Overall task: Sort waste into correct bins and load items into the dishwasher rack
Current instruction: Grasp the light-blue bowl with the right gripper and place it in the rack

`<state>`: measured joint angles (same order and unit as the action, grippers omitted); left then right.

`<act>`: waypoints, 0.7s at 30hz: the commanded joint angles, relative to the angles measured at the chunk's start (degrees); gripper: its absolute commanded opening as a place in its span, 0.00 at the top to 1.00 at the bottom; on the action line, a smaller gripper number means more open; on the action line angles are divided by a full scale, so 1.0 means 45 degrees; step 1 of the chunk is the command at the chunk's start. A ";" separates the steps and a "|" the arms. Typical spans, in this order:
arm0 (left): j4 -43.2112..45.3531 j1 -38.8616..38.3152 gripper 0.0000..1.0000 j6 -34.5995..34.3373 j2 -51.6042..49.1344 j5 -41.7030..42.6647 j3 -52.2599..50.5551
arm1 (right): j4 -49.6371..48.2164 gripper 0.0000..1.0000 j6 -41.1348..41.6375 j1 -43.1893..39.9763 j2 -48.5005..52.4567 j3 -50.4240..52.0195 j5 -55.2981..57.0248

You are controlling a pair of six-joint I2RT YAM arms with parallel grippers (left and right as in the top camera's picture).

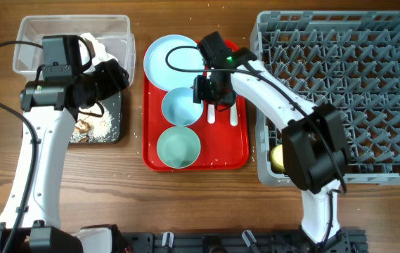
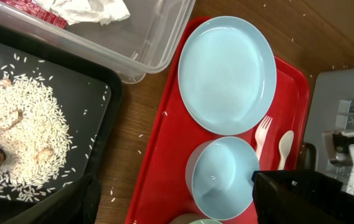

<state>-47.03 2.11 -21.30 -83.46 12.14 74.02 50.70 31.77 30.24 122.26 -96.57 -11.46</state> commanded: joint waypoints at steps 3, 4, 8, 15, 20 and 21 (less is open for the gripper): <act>-0.0044 0.0068 0.14 -0.0019 0.0044 -0.0301 0.0121 | -0.0554 0.59 0.0029 0.0316 0.0495 0.0306 0.0039; -0.0053 0.0068 0.10 -0.0019 0.0044 -0.0301 0.0121 | -0.0568 0.66 0.0019 0.0316 0.0563 0.0311 0.0044; -0.0306 0.0068 0.00 -0.0024 0.0044 -0.0296 0.0121 | -0.0685 0.92 0.0034 0.0321 0.0680 0.0311 -0.0029; -0.0330 0.0068 0.00 -0.0024 0.0044 -0.0296 0.0121 | 0.0646 0.96 -0.0505 -0.0670 -0.1967 -0.0257 0.0874; -0.0330 0.0068 0.00 -0.0019 0.0044 -0.0296 0.0121 | 0.1103 0.96 -0.0393 -0.2618 -0.6926 -0.0253 0.9262; -0.0330 0.0068 0.00 -0.0019 0.0044 -0.0296 0.0121 | 0.0991 0.96 -0.0427 -0.2681 -0.7140 -0.0253 1.0919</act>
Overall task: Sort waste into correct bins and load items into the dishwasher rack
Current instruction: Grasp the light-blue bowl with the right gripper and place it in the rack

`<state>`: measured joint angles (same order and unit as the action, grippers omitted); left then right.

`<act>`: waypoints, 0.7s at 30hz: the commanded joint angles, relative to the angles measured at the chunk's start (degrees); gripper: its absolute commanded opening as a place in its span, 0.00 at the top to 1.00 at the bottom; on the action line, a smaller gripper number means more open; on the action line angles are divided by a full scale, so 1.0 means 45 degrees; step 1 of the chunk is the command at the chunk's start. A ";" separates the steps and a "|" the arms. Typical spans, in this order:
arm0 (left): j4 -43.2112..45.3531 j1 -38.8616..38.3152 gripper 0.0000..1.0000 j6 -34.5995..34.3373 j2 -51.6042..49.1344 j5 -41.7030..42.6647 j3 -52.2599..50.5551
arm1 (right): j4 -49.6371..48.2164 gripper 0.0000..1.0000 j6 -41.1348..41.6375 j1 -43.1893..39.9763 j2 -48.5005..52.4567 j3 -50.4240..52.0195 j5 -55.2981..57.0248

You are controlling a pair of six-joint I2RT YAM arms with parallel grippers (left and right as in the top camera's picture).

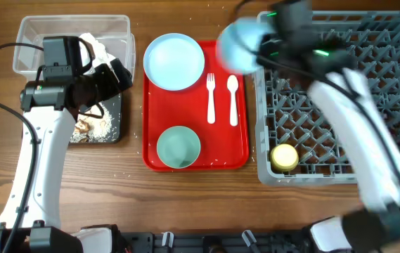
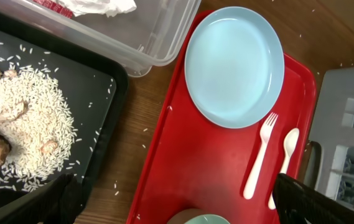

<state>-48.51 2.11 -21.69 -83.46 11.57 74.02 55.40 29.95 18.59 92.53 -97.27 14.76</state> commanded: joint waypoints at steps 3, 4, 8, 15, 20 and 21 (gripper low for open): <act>0.0000 0.0068 0.00 0.0063 0.0044 -0.0170 0.0121 | -0.1685 0.96 -0.2312 -0.0102 0.0068 -0.0073 1.0010; 0.0005 0.0068 0.00 0.0063 0.0044 -0.0170 0.0121 | -0.2681 0.96 -0.3696 -0.0107 0.0544 -0.0073 1.0554; 0.0000 0.0068 0.00 0.0063 0.0044 -0.0170 0.0121 | -0.6985 0.96 -1.1079 -0.0102 0.3206 -0.0073 1.2094; 0.0005 0.0068 0.00 0.0063 0.0044 -0.0170 0.0121 | -0.9734 0.96 -1.4800 -0.0024 0.6581 -0.0019 1.3070; 0.0000 0.0068 0.00 0.0063 0.0044 -0.0170 0.0121 | -0.9165 0.96 -1.4518 0.0758 0.6878 0.0112 1.1924; 0.0000 0.0068 0.00 0.0068 0.0044 -0.0170 0.0121 | -0.9044 0.96 -1.4518 0.0908 0.6878 0.0121 1.1730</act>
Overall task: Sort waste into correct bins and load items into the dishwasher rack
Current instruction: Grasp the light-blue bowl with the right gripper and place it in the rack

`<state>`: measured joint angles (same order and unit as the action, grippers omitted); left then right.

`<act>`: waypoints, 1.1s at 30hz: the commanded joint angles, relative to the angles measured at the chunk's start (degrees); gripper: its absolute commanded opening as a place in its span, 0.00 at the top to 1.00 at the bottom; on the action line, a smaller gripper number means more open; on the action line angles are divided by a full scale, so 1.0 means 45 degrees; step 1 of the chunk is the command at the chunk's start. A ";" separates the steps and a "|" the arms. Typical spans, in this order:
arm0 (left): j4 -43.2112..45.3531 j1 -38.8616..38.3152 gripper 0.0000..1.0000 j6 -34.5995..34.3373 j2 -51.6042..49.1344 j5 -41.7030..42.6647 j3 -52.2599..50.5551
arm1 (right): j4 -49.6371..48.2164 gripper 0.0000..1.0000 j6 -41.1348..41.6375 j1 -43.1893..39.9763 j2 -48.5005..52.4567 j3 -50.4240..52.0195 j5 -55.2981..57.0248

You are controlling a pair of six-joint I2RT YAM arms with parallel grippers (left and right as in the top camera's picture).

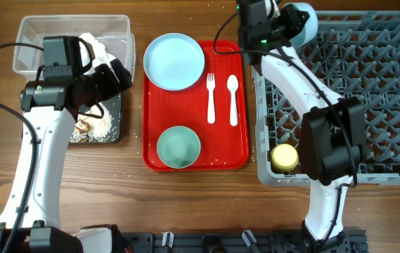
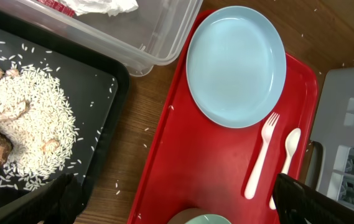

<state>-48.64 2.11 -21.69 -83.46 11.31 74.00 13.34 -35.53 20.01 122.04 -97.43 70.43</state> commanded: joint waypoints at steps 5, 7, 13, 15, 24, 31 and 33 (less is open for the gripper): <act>0.0029 0.0068 0.00 0.0063 0.0044 -0.0112 0.0126 | 0.1457 0.96 0.1316 0.0971 0.0321 0.0170 -0.0651; 0.0034 0.0068 0.00 0.0063 0.0044 -0.0112 0.0126 | 0.0563 0.96 0.1209 0.0831 0.0321 0.0170 0.0869; 0.0029 0.0068 0.00 0.0063 0.0044 -0.0112 0.0126 | -0.0568 0.96 0.0612 0.0311 0.0325 0.0180 0.2035; 0.0029 0.0068 0.00 0.0063 0.0044 -0.0112 0.0126 | -0.0369 0.96 0.0622 0.0301 0.0330 0.0340 0.1841; 0.0029 0.0068 0.00 0.0063 0.0044 -0.0112 0.0126 | -0.0437 0.90 0.0588 0.0758 0.0335 0.1812 0.1073; 0.0034 0.0068 0.00 0.0063 0.0044 -0.0112 0.0126 | -0.0884 0.00 0.0554 0.2069 0.0330 0.1807 0.0869; 0.0029 0.0068 0.00 0.0068 0.0044 -0.0112 0.0126 | -0.0903 0.00 0.0510 0.2273 0.0185 0.1807 0.0267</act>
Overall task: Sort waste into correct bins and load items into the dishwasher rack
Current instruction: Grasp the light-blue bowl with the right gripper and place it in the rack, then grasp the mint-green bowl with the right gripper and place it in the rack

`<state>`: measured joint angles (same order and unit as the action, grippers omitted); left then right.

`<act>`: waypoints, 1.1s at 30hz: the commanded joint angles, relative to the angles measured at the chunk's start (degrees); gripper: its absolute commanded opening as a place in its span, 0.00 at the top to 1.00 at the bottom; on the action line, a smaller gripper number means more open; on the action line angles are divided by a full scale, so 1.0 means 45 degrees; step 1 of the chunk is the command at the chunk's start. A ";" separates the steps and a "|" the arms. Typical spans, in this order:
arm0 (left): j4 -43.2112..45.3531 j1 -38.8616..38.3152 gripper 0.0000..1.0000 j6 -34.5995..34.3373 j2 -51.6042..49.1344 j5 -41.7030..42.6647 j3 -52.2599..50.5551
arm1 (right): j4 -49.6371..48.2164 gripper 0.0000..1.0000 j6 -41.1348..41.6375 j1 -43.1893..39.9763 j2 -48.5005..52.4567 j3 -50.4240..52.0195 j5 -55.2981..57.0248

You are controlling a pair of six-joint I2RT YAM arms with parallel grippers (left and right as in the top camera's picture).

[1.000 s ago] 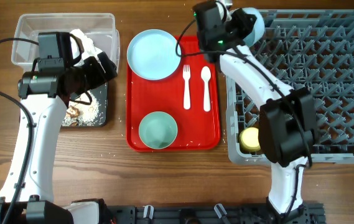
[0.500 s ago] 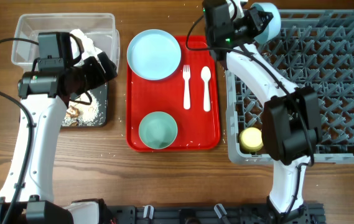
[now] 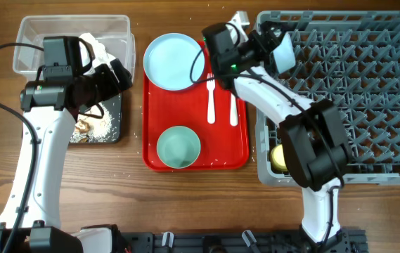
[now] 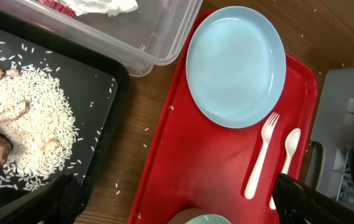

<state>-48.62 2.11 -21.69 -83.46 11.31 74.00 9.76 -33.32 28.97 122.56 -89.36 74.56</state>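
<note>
The light blue bowl (image 3: 282,53) stands on edge in the top left corner of the grey dishwasher rack (image 3: 368,105), with my right gripper (image 3: 264,36) at its rim, apparently shut on it. On the red tray (image 3: 154,133) lie a blue plate (image 3: 174,62), a green bowl (image 3: 178,146), a white fork (image 3: 211,98) and a white spoon (image 4: 287,155). My left gripper (image 3: 112,77) hovers open between the black tray and the red tray, holding nothing; its fingers (image 4: 61,199) frame the left wrist view.
A clear plastic bin (image 3: 38,35) with crumpled paper (image 4: 102,6) sits at the back left. In front of it a black tray (image 4: 102,81) holds rice and food scraps. A yellow item (image 3: 278,156) lies in the rack's near left corner, partly behind my right arm.
My right gripper and the blue bowl have come down and left, from above the rack's back left corner to the bowl standing among the tines there. The left arm has not moved.
My right gripper was at the blue bowl on the red tray between plate and green bowl. Then the bowl was off the tray, held up near the rack's corner. Then it was over the rack's back edge, and now it stands in the rack. My left gripper stayed open throughout.
</note>
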 commanded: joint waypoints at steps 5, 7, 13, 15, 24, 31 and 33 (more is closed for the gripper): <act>0.0024 0.0068 0.00 0.0063 0.0044 -0.0112 0.0126 | 0.1865 0.00 0.2997 0.1025 -0.2404 -0.0010 -0.6407; 0.0029 0.0068 0.00 0.0063 0.0044 -0.0112 0.0126 | 0.4182 0.00 0.4896 0.1088 -0.3798 -0.0010 -1.3503; 0.0024 0.0068 0.00 0.0063 0.0044 -0.0112 0.0126 | 0.7567 0.21 1.2473 0.1141 -0.3968 0.0879 -2.1415; 0.0024 0.0068 0.00 0.0063 0.0044 -0.0112 0.0126 | 0.7660 0.31 1.3610 0.1627 -0.3628 0.2239 -2.1162; 0.0029 0.0068 0.00 0.0063 0.0044 -0.0112 0.0126 | 0.8184 0.68 1.4494 0.2079 -0.1700 0.2744 -2.2042; 0.0024 0.0068 0.00 0.0063 0.0044 -0.0112 0.0126 | 0.9588 0.96 1.4105 0.0869 -0.3939 0.1554 -2.0181; 0.0024 0.0068 0.00 0.0063 0.0044 -0.0112 0.0126 | 1.0953 0.96 1.4134 0.0126 -0.5663 0.0607 -1.7573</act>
<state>-48.64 2.11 -21.69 -83.46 11.14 74.00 55.02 31.14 33.82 108.81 -79.72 -18.41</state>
